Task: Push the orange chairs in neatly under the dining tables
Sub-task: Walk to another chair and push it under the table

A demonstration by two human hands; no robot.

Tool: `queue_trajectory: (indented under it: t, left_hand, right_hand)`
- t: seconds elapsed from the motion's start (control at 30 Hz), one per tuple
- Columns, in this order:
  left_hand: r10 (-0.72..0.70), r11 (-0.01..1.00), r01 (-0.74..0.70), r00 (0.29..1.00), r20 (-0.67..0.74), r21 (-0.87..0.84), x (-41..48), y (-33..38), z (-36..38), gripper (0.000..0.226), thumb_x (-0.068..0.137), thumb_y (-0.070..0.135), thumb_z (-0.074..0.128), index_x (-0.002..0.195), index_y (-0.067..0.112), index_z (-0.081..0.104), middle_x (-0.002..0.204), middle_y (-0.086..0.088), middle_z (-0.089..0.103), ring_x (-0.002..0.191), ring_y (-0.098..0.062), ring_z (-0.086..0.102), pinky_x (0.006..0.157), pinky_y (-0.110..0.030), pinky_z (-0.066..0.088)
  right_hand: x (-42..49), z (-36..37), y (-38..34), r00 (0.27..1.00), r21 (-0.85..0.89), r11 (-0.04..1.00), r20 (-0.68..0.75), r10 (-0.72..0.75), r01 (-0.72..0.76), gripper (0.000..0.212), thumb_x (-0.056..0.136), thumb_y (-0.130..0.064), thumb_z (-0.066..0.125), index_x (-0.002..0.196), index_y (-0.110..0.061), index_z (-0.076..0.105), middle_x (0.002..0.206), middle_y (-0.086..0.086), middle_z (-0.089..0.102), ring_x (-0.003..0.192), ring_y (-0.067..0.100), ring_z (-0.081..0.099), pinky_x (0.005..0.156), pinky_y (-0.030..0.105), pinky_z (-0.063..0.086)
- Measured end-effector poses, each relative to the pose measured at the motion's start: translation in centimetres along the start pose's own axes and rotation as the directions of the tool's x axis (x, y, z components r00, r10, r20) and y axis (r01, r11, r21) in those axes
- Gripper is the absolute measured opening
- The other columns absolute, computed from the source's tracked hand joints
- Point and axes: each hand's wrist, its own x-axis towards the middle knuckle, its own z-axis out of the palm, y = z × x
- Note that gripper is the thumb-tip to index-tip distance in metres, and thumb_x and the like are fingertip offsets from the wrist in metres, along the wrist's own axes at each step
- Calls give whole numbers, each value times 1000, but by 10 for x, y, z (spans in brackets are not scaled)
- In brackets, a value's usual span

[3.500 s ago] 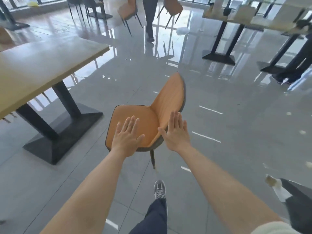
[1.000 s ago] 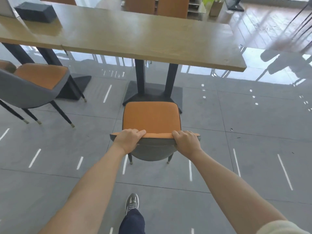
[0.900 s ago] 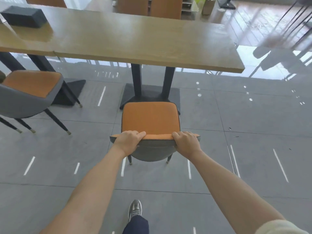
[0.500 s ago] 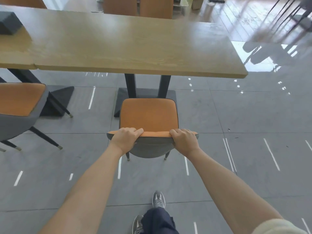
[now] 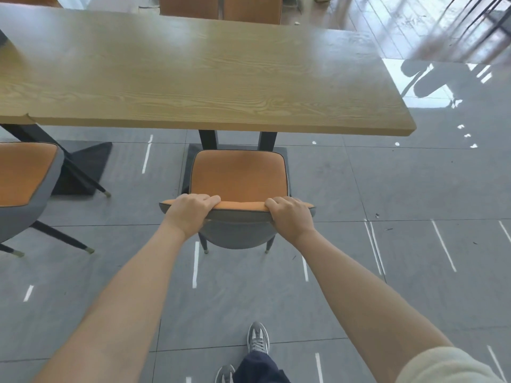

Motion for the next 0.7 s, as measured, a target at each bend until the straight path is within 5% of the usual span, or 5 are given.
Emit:
queue_trajectory:
  t: [0.33,0.4,0.53,0.7]
  left_hand:
    - [31,999,-32,998,49,34,-8,0,6,40,47,-6,82,81,5,64,59,-8,67,47,-27,63,44,-32,54]
    - [-23,1000,25,994,103,-12,-12,8,3,33,65,2,75,96,4,61,79,-12,70,68,-31,67,62,-38,54]
    - [-131,990,119,971,198,72,-14,19,-7,58,87,28,61,136,12,34,134,-11,49,126,-28,43,105,-40,36]
    - [-198,976,166,947,255,141,-25,31,-19,72,92,49,42,147,17,7,157,-10,7,145,-27,4,117,-48,8]
  right_hand:
    - [-8,6,0,998,-34,999,47,-39,41,37,35,7,80,54,-10,54,44,3,55,35,25,53,38,23,42]
    - [-13,6,-3,998,-36,999,58,-21,23,32,42,7,79,58,-8,56,49,6,58,41,27,57,43,26,45]
    - [-16,-8,-9,971,-29,999,234,45,-39,21,83,-15,64,98,-3,55,97,15,65,93,32,60,83,37,43]
    - [-24,-17,-18,943,-54,983,278,183,-174,59,88,-38,59,131,-7,35,136,14,45,126,31,39,108,37,28]
